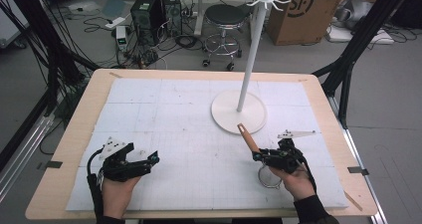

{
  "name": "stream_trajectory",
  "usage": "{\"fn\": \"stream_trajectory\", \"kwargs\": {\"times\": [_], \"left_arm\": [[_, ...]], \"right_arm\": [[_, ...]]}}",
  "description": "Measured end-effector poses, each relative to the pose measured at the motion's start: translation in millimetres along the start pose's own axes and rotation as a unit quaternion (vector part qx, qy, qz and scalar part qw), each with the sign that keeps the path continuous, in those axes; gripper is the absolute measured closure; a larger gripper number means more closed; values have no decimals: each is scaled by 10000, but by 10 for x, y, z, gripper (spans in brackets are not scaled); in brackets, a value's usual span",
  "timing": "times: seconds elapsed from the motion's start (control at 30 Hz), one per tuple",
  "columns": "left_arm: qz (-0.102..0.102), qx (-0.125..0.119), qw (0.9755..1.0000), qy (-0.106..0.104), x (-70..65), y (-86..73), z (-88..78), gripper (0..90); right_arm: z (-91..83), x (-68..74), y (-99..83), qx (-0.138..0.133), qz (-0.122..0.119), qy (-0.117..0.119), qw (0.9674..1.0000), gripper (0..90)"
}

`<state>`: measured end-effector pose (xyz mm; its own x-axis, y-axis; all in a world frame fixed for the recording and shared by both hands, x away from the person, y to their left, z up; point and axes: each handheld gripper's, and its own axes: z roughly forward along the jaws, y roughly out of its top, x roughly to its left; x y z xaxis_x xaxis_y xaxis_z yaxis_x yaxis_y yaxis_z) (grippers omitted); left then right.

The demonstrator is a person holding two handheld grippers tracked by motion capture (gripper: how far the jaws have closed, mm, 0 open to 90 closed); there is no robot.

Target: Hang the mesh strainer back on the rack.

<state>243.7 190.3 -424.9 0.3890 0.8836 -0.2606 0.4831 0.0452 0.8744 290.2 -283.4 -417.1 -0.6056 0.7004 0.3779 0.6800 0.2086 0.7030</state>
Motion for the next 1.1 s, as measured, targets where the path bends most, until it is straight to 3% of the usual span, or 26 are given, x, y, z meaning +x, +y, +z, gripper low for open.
{"fn": "stream_trajectory", "kwargs": {"times": [0.2,0.37,0.6,0.73,0.93,1.1], "left_arm": [[13,9,10000,-4,-1,2,1,34],[18,12,10000,-7,0,3,2,34],[-33,-19,10000,-1,-4,0,-5,34],[-33,-31,10000,-3,-4,1,-6,34],[-8,-76,10000,-24,-3,1,-13,34],[10,-105,9999,-39,1,1,-16,34]], "right_arm": [[-61,9,27,-360,-33,19,9993,715],[-82,15,64,-464,-18,57,9989,714],[-215,49,164,-842,-93,127,9963,714],[-251,25,189,-1078,44,226,9939,714],[-283,0,226,-1470,-32,239,9888,714],[-309,-50,293,-1718,73,205,9849,714]]}}
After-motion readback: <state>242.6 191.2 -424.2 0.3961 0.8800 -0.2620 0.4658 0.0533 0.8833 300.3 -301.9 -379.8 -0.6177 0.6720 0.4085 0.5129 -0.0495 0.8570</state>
